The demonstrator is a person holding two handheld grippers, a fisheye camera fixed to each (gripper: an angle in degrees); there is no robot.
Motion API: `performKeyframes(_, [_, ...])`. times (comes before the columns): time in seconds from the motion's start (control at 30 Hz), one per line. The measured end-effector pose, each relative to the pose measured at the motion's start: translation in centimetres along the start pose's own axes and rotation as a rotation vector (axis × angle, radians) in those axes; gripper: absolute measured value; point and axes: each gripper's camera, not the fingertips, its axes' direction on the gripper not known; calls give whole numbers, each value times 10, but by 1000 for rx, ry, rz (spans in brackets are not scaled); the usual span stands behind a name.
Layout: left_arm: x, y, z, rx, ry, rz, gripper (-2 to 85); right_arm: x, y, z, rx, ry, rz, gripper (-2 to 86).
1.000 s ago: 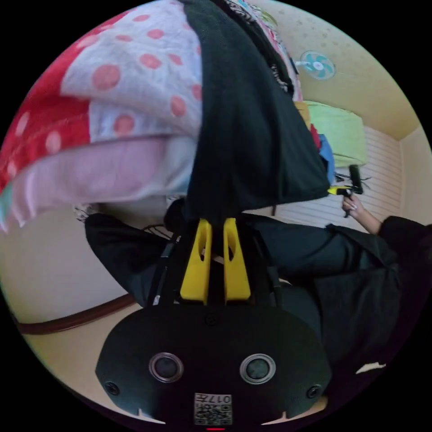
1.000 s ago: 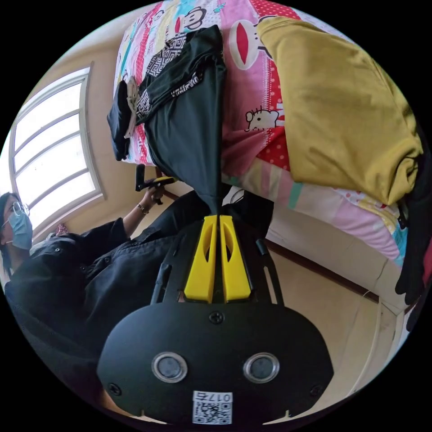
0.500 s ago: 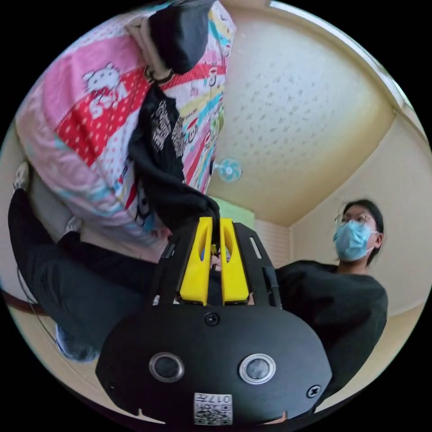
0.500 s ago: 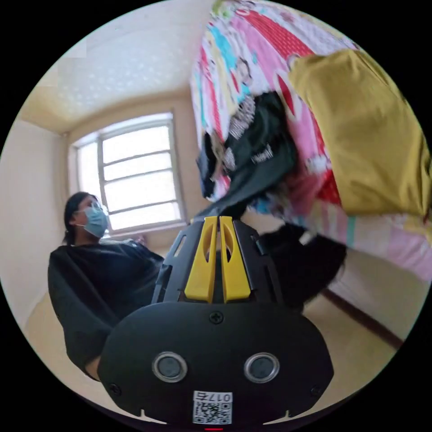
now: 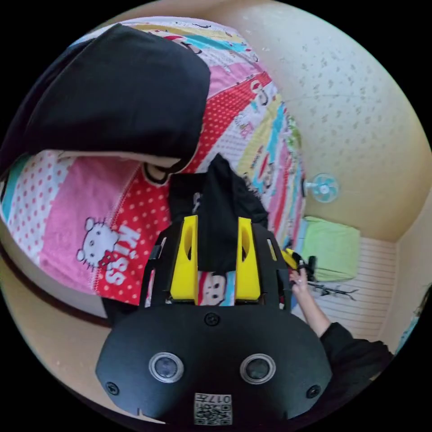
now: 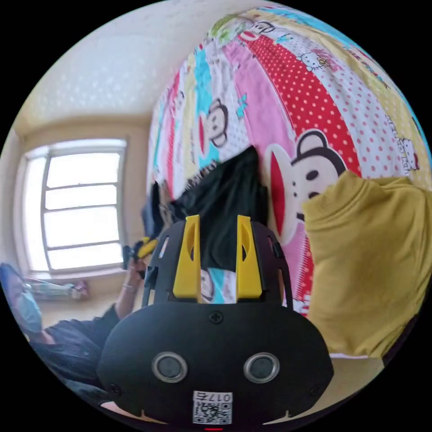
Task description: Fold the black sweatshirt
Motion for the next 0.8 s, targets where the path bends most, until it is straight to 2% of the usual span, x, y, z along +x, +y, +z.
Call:
performKeyframes(0.07, [-3,16,41,-77,-96,4,131,4,13,24,-62,88,9,121])
performKeyframes(0.17, [-16,24,103,-219,-154,-45,103,23,28,61,-154,53,72,104])
performKeyframes(0.27, [-27,27,124,-278,-104,-71,52,27,41,68,-183,66,44,41])
performKeyframes(0.37, [-25,33,100,-225,-82,-12,42,17,60,40,-142,191,-3,26])
performKeyframes(0.47, [-30,48,87,-174,-64,-43,50,7,84,24,-135,241,-47,22])
performKeyframes(0.53, [-36,58,89,-135,-79,-76,76,-2,97,14,-61,331,-29,21])
performKeyframes(0.6, [-47,66,99,-104,-5,-133,111,-30,115,5,103,418,-94,17])
performKeyframes(0.63, [-57,70,110,-105,59,-182,123,-38,117,7,125,428,-118,16])
performKeyframes(0.7, [-66,74,127,-84,111,-236,123,-65,115,32,117,391,-226,9])
performKeyframes(0.8, [-70,69,147,-80,131,-293,87,-74,105,74,9,348,-220,6])
